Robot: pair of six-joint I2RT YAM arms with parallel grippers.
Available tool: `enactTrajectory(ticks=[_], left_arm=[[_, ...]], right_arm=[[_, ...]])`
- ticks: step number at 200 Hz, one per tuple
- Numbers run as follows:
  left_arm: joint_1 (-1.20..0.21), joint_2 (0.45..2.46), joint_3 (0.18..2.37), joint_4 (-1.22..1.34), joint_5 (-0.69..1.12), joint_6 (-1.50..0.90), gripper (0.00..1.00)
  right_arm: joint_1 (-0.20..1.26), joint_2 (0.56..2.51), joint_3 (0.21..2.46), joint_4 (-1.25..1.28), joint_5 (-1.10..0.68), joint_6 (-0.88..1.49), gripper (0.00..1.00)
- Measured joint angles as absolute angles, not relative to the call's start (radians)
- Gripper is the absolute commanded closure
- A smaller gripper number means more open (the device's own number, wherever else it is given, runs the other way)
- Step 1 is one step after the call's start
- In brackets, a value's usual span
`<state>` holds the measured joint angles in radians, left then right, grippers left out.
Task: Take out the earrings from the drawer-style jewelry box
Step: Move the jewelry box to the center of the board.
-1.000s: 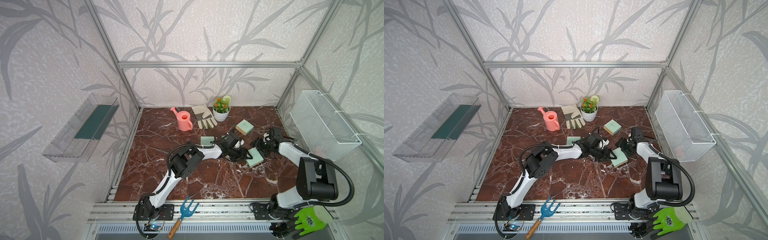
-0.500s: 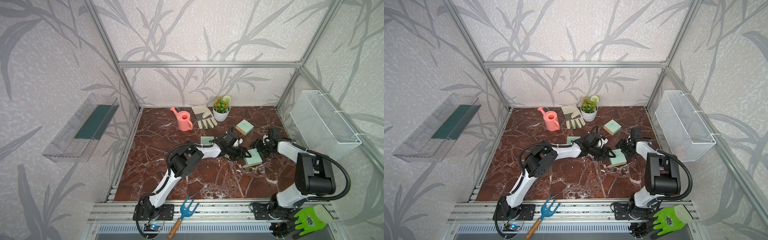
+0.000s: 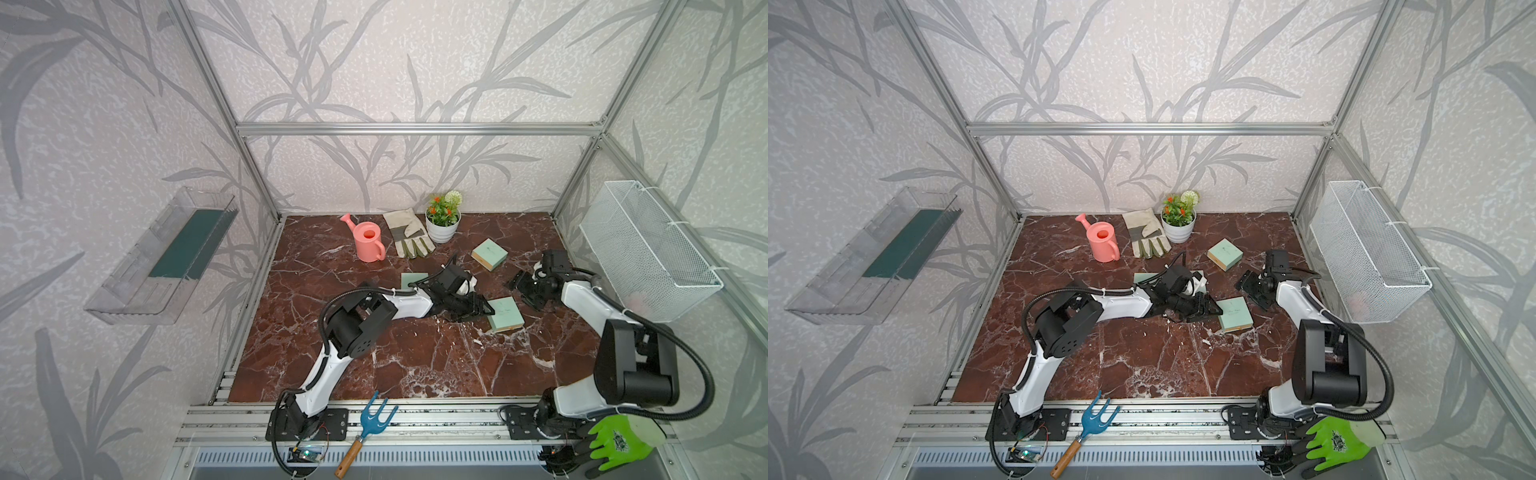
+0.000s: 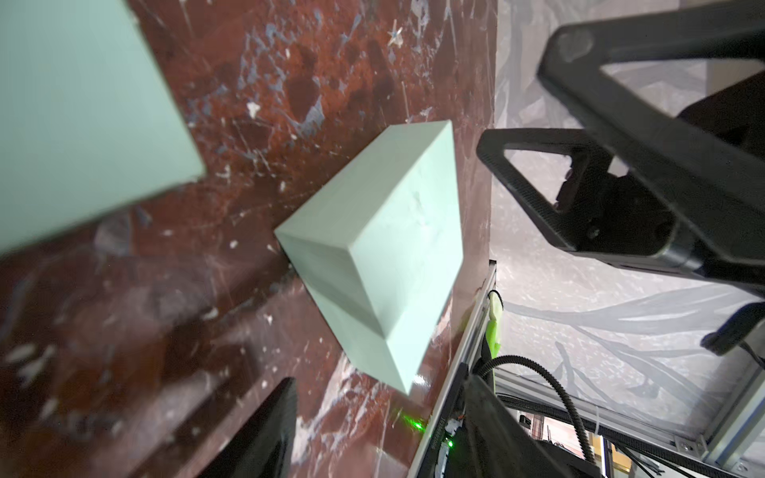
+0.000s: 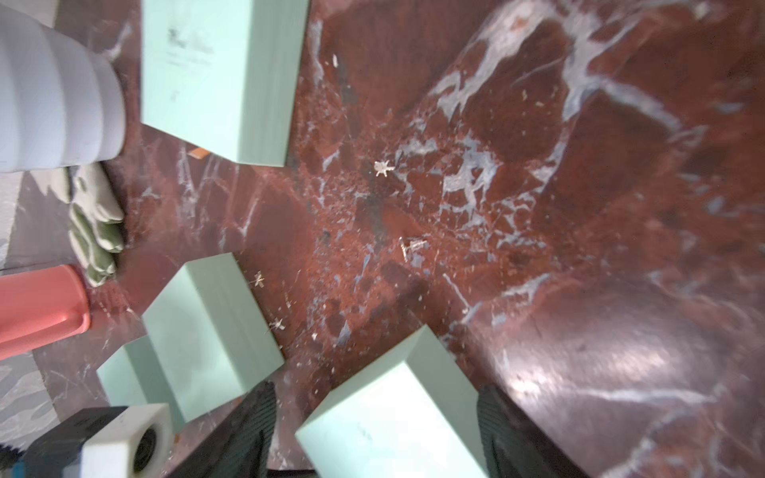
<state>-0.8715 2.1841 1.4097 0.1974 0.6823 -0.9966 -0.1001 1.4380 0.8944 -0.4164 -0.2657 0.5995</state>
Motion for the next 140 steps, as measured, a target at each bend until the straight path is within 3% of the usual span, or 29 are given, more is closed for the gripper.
enactTrajectory(ticks=[16,79,140], left_arm=[[-0.870,2.103,1.348,0.213,0.684,-0.989,0.34],[-0.836,1.742,1.088,0.214,0.678,-0.926,0.30],[-0.765,1.612,0.980,0.108,0.635,-0.872,0.27]], right_arm=[[-0.102,1.309,0.875,-0.450,-0.244,0.600,0.24],[-0.108,0.859,0.574,-0.613,-0.320,0.708,0.07],[-0.037,0.841,0.353,-0.449,-0.392,0.962,0.16]])
